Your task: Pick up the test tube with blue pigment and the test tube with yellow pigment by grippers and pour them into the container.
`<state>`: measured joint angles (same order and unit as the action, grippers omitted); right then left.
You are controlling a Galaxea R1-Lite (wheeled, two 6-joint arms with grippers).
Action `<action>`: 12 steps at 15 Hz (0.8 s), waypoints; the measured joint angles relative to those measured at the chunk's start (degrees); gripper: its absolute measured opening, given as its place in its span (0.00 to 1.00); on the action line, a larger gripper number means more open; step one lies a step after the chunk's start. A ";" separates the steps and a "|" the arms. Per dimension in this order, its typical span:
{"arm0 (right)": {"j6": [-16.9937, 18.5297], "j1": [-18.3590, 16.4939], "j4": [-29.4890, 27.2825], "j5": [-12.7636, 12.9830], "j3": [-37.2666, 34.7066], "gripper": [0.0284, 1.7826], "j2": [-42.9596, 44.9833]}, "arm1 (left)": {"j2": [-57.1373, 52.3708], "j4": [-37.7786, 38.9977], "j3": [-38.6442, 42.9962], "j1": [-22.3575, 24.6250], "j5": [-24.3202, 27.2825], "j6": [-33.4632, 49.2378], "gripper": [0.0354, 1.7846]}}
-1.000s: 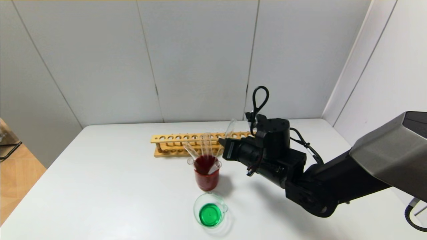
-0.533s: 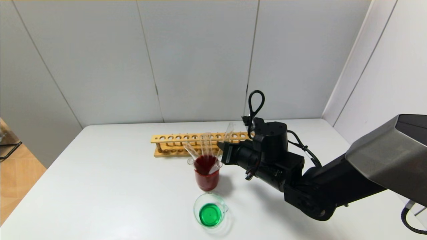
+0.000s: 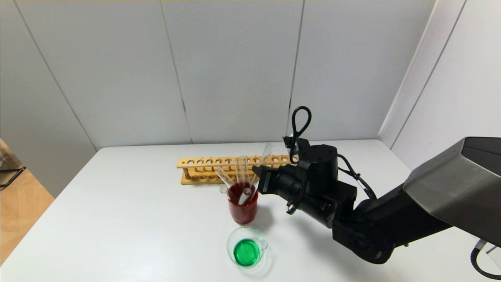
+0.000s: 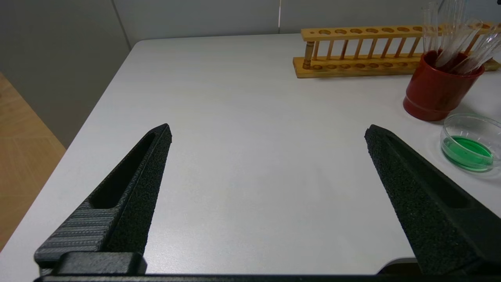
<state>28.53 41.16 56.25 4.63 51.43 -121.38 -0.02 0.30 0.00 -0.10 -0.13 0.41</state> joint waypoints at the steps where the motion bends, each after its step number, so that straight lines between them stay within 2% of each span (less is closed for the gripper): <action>1: -0.06 0.00 0.00 0.02 0.02 0.20 -0.20 | 0.00 0.02 0.00 0.00 -0.02 0.00 0.98; 4: -0.11 0.13 -0.05 -0.01 0.07 0.33 -0.48 | 0.00 0.00 0.00 0.00 -0.05 0.00 0.98; 8: -0.17 0.22 -0.07 0.00 0.07 0.71 -0.56 | 0.00 0.02 0.00 0.00 -0.02 0.00 0.98; 10: -0.20 0.16 -0.05 0.02 0.07 0.85 -0.45 | 0.00 0.00 0.00 0.00 0.00 0.00 0.98; 12: -0.09 0.16 0.00 0.07 0.07 0.95 0.10 | 0.00 0.02 0.00 0.00 0.00 0.02 0.98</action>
<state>28.44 41.31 56.25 4.71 51.51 -121.28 -0.02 0.33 0.00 -0.10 -0.13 0.44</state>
